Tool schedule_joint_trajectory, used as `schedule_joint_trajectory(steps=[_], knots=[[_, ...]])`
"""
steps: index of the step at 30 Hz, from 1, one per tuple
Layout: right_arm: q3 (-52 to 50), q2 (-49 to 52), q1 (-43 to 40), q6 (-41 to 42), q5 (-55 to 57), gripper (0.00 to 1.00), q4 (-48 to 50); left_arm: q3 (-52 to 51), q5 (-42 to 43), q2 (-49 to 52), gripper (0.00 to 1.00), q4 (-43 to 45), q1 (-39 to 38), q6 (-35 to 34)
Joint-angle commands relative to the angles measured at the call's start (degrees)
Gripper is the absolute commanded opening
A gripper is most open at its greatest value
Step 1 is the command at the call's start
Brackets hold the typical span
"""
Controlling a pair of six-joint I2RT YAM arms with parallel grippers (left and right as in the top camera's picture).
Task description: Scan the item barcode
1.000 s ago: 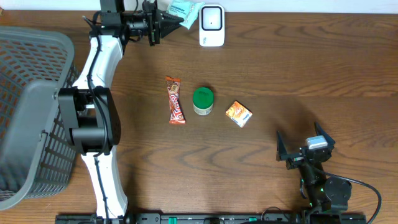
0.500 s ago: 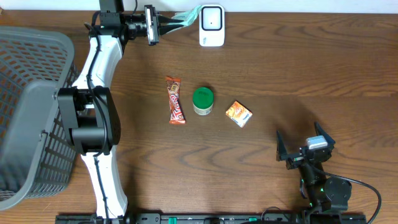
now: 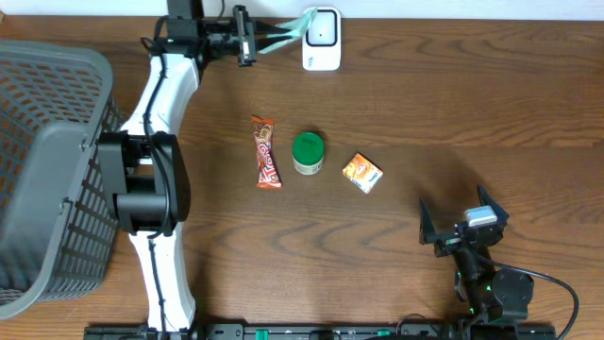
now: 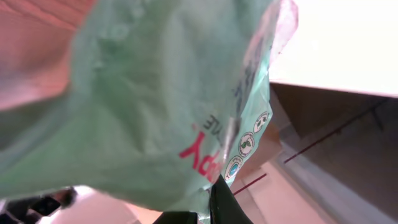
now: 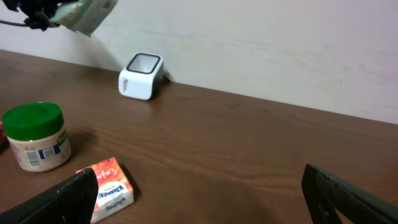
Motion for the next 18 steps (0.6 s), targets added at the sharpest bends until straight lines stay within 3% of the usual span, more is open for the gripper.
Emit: schedule_joint_trajectory(steps=[1,7,18], knots=[[-0.1,-0.1,0.6,-0.2,0.0,0.99,-0.3,0.8,-1.6,-0.2,0.07,0.3,1.0,-6.3],[-0.1,-0.1,0.6,-0.2,0.0,0.99,-0.3,0.8,-0.2,-0.2,0.07,0.2,3.2,-6.3],[-0.1,-0.1,0.6,-0.2,0.0,0.99,-0.3,0.8,3.1,-0.2,0.07,-11.8,8.4,-6.2]])
